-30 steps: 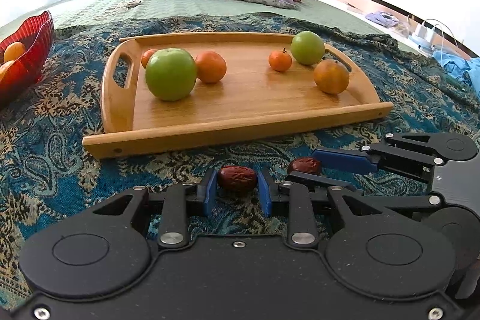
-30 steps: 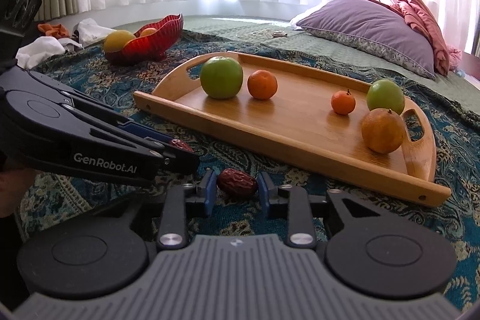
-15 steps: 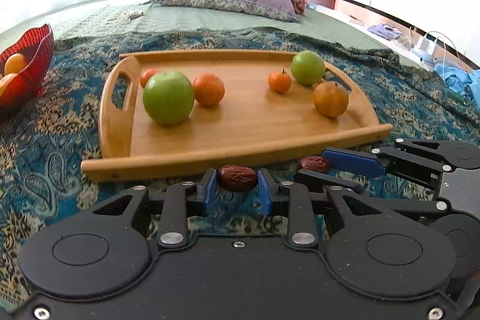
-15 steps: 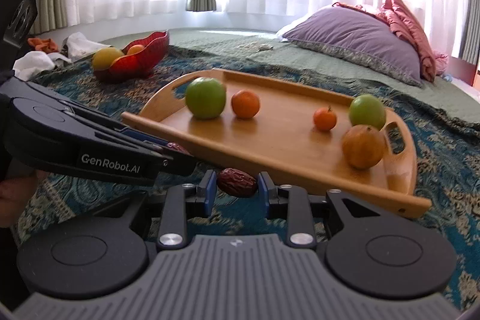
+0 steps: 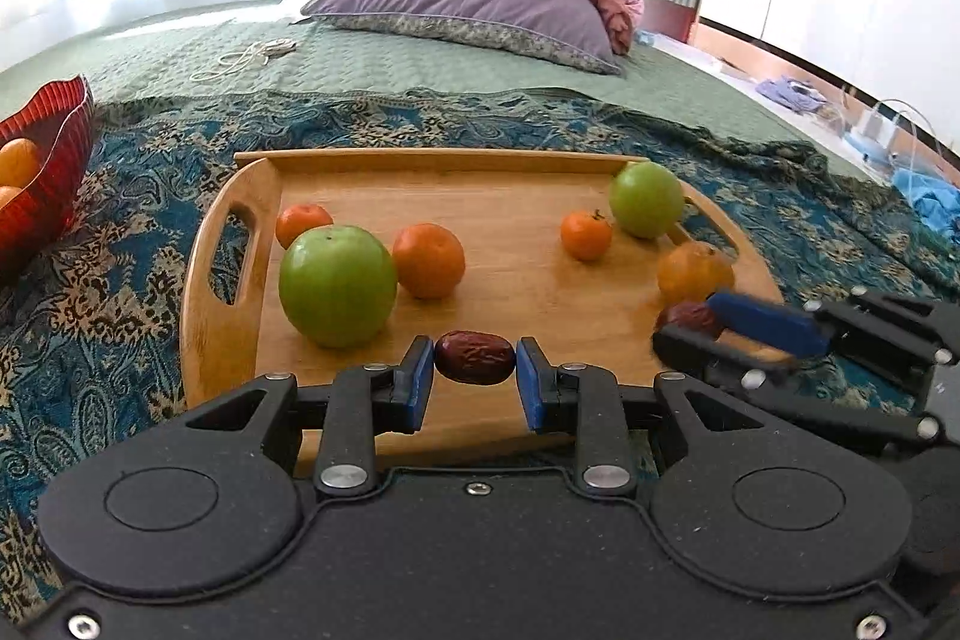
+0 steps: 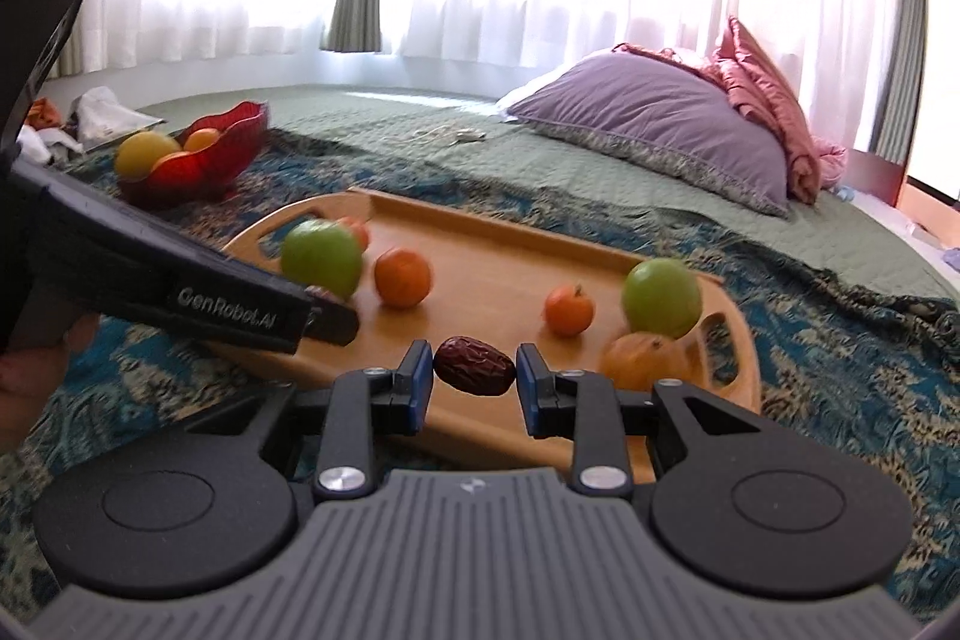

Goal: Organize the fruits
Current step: 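Lift and carry both dates over the tray with both tools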

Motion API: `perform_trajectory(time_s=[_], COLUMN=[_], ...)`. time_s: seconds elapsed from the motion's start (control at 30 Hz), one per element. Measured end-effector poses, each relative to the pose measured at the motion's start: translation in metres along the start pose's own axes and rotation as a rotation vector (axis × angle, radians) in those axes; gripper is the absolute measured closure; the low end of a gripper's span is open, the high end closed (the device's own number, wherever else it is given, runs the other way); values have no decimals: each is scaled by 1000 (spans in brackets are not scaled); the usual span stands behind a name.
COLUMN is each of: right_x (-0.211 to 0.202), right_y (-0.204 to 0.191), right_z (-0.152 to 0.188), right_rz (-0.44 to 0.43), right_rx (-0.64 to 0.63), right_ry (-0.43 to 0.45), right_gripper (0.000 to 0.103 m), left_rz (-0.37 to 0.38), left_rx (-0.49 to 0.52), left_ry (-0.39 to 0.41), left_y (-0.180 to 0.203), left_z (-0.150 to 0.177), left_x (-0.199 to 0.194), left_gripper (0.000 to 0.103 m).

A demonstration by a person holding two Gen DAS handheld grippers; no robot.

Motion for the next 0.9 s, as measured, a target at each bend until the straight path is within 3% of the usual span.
perform_trajectory(time_s=[0.9], right_x=[57], right_y=[31], right_z=[-3], right_rz=[84], right_rx=[101], right_ry=[-46], right_gripper=[68], left_rz=[-60], left_rx=[-5], left_ry=[-6], left_y=[8], left_z=[-2], left_x=[53], left_gripper=[75])
Point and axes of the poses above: each gripper's, at about its wrist camera, not at the fingertips, and x roughly the way its jaws point, y to its right, z to its underside, the point moved 1 cm from there along x, roughly the way its jaws point, and after that the axes turned 5 degrees about -z, right-handed, at the moved point
